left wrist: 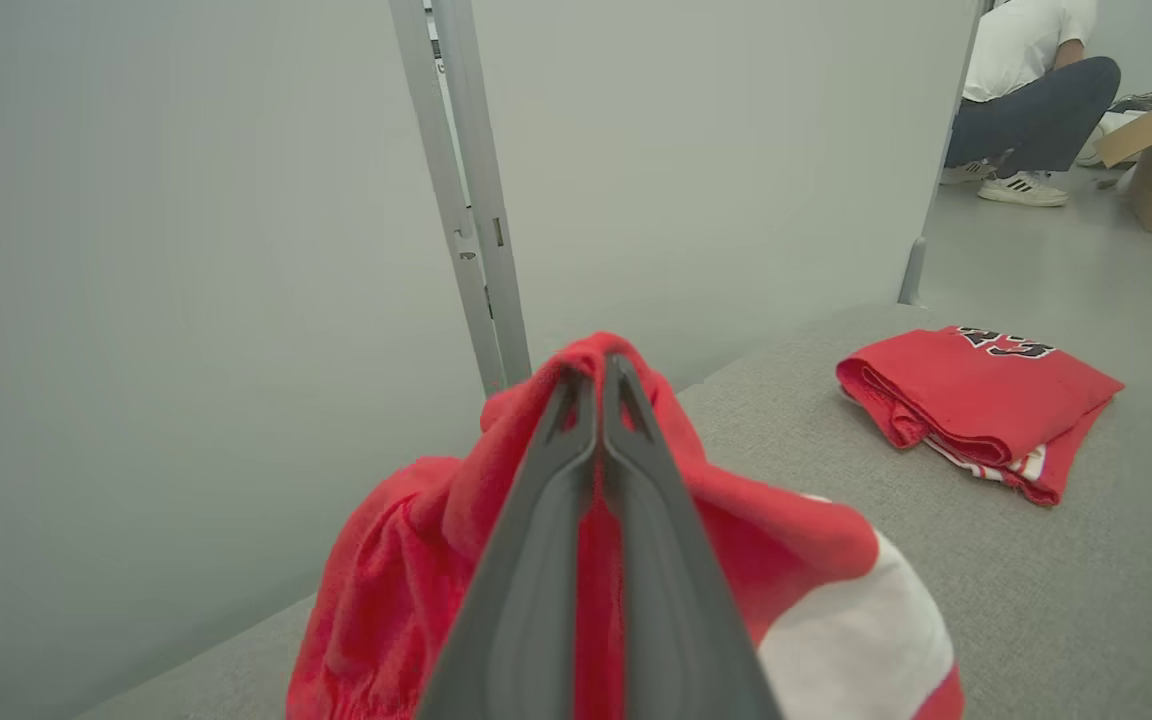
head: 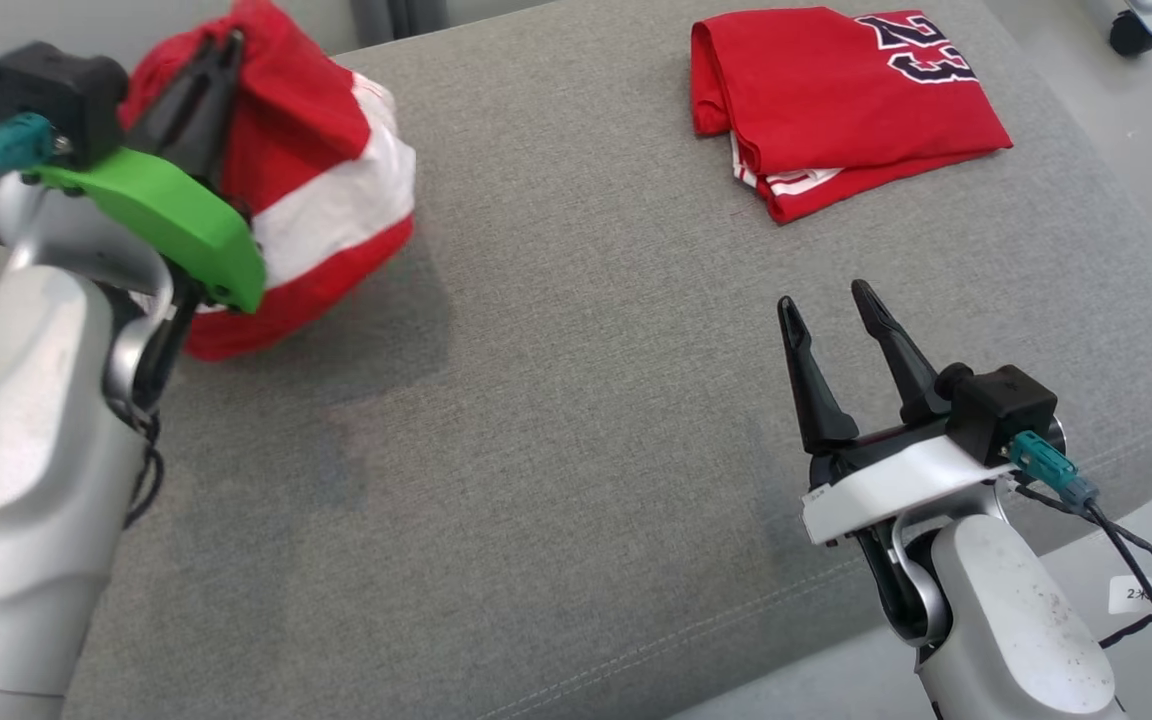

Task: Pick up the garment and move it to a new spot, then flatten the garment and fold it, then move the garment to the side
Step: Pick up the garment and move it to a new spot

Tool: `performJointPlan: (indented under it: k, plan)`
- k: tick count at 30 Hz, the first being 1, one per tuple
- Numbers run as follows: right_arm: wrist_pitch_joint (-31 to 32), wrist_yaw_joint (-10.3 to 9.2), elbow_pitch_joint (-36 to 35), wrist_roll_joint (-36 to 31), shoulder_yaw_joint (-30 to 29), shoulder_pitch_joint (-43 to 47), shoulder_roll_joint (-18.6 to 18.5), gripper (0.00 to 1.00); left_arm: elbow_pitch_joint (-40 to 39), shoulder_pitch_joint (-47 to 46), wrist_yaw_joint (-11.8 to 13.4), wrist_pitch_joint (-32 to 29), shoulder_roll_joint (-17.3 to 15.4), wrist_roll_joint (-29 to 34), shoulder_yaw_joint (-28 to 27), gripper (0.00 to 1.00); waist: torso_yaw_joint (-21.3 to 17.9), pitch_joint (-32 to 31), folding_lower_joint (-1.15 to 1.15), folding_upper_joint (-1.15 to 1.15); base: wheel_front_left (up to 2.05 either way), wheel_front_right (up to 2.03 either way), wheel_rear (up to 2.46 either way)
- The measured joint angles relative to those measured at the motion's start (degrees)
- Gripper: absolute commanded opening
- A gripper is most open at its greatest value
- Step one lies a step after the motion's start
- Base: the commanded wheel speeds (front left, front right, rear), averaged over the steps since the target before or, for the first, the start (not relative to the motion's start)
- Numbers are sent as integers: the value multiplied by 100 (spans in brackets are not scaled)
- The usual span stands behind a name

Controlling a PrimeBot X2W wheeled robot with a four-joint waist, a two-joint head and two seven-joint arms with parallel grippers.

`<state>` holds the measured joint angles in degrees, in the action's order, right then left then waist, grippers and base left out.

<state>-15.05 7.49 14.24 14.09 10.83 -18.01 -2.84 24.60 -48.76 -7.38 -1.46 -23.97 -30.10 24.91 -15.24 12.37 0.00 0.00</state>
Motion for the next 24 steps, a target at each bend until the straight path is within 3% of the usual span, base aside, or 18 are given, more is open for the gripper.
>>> performJointPlan:
  k: [12, 21, 22, 23, 24]
  plan:
    - [0, 0, -93, 29, -66, 29, -3, 100, -386, 860, 87, 87, 955, -30, 786, 0, -185, 133, 0, 0, 0, 0, 0]
    - [0, 0, -23, 20, -11, 31, 1, 100, 463, 1296, 75, 742, 1315, 44, 1189, 0, 51, 83, 0, 0, 0, 0, 0]
    - [0, 0, -5, 20, 3, 29, 1, 100, 575, 1296, 75, 836, 1348, 45, 1207, 33, 75, 72, 0, 0, 0, 0, 0]
    - [0, 1, 5, 20, 11, 25, 2, 100, 672, 1296, 74, 946, 1388, 46, 1215, 100, 98, 61, 0, 0, 0, 0, 0]
    - [0, 1, 13, 19, 8, 20, 2, 100, 768, 1296, 68, 1044, 1423, 47, 1225, 100, 120, 48, 0, 0, 0, 0, 0]
